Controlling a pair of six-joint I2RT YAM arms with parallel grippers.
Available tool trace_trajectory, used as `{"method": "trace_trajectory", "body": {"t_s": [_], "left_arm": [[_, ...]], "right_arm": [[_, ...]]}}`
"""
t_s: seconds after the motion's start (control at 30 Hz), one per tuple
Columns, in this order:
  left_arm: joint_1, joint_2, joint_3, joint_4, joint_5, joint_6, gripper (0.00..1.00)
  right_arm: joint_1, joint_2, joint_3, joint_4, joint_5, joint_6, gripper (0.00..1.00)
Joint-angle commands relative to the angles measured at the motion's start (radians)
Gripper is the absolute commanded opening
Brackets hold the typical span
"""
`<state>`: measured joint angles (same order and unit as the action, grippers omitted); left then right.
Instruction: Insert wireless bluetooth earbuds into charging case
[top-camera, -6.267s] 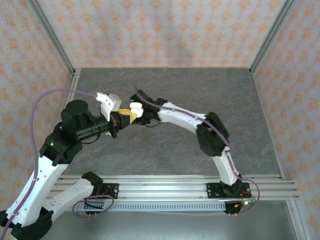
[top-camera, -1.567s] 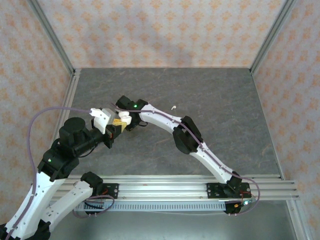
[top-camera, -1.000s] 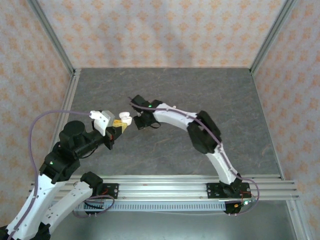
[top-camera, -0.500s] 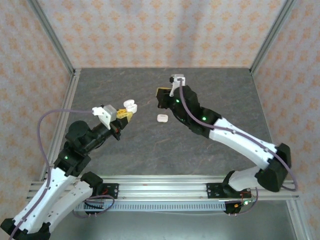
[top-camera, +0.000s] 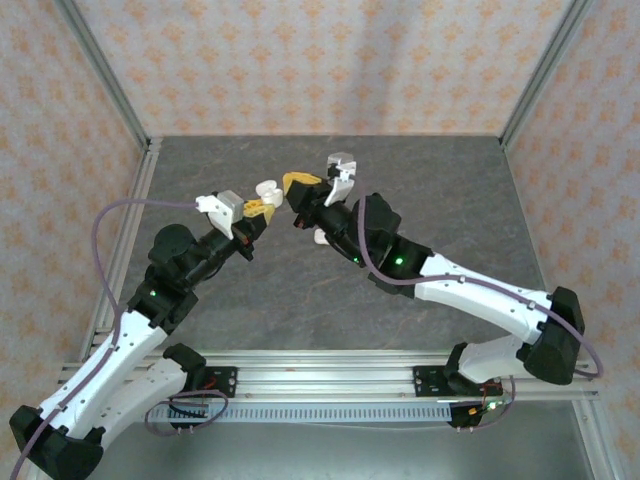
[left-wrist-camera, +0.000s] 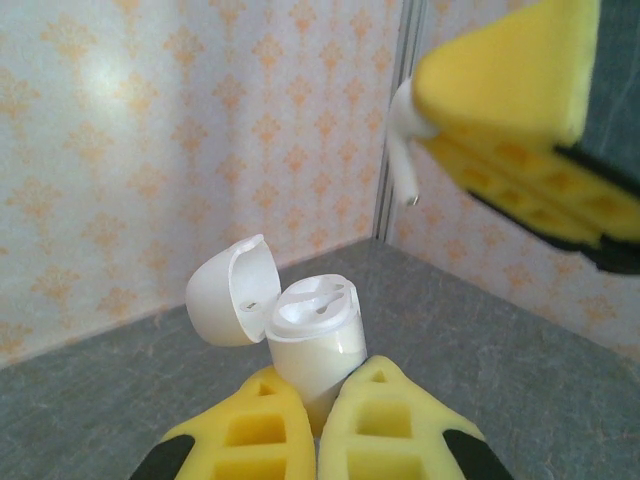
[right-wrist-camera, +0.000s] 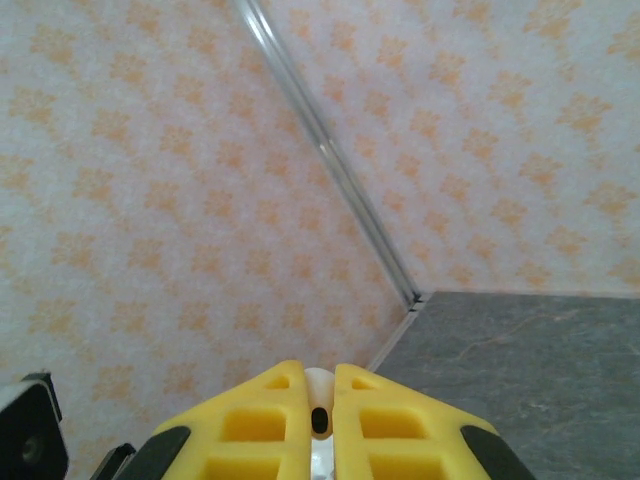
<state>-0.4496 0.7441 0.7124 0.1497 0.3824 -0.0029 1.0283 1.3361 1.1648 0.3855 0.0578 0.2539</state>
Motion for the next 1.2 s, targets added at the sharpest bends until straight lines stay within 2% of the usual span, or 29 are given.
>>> {"method": "trace_trajectory", "body": {"t_s": [0.0,0.23,0.7,1.17], "left_arm": [[-0.002,-0.017,0.042,0.063,-0.018,0.0,0.0],[-0.005,-0.028,0.041,0.041,-0.019,0.017,0.0],[-0.014,-0.034,0.046,0.002,-0.014,0.051,0.0],[-0.017,-0.035,0.064,-0.012,-0.04,0.061,0.0]], "right_arm": [[0.007,0.024,0.019,0.094,-0.039,0.017,0.11],[0.008,0.058,0.049,0.094,-0.08,0.078,0.1],[0.01,0.081,0.091,0.042,-0.085,0.068,0.1],[0.012,0.082,0.034,0.034,-0.111,0.046,0.09]]}}
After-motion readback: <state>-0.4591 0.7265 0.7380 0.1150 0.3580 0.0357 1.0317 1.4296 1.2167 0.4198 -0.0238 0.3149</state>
